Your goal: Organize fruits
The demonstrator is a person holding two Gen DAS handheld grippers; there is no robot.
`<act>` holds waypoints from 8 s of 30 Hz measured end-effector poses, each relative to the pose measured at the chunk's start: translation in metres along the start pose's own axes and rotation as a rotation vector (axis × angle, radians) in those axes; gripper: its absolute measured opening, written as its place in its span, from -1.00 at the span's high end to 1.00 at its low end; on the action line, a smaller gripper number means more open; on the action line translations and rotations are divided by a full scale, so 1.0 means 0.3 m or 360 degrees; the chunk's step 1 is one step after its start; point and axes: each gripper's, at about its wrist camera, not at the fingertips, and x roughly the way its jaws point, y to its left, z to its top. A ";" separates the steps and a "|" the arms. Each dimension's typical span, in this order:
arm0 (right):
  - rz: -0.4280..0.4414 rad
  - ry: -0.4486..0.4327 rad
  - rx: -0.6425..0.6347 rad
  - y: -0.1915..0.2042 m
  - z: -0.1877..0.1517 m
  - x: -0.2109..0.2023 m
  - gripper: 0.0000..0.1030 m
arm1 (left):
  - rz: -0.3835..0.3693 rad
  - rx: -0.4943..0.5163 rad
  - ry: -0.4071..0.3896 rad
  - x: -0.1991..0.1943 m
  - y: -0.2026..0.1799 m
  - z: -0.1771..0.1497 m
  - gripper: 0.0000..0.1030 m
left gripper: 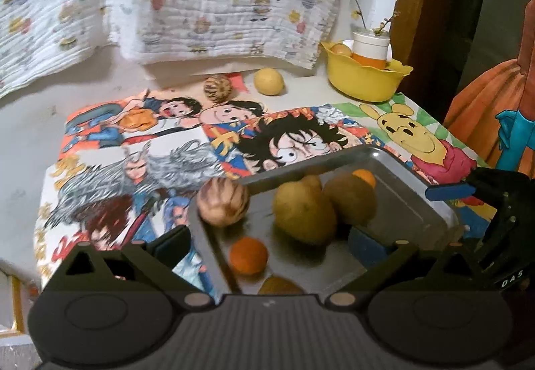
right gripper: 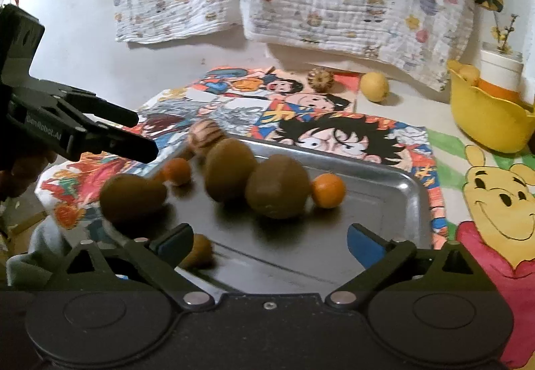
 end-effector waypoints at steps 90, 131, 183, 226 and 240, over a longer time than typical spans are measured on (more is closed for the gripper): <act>-0.0512 -0.0126 -0.0483 -0.307 0.641 0.462 -0.99 | 0.0273 0.0284 -0.0032 0.619 0.260 0.590 -0.99; -0.0392 0.0126 -0.0010 -0.583 0.672 1.014 -0.29 | 0.0001 0.0399 -0.0071 0.979 0.333 0.634 -0.55; -0.0184 -0.0081 0.0130 -0.427 0.468 0.524 -0.12 | -0.0220 0.0203 -0.0102 0.659 0.155 0.544 -0.11; -0.0176 0.0045 -0.0123 -0.146 -0.009 0.039 -0.12 | -0.0488 0.0586 0.0148 0.596 -0.336 0.300 -0.12; -0.0194 0.0051 -0.0126 -0.146 -0.018 0.053 -0.13 | -0.0471 0.0647 0.0184 0.619 -0.363 0.290 -0.12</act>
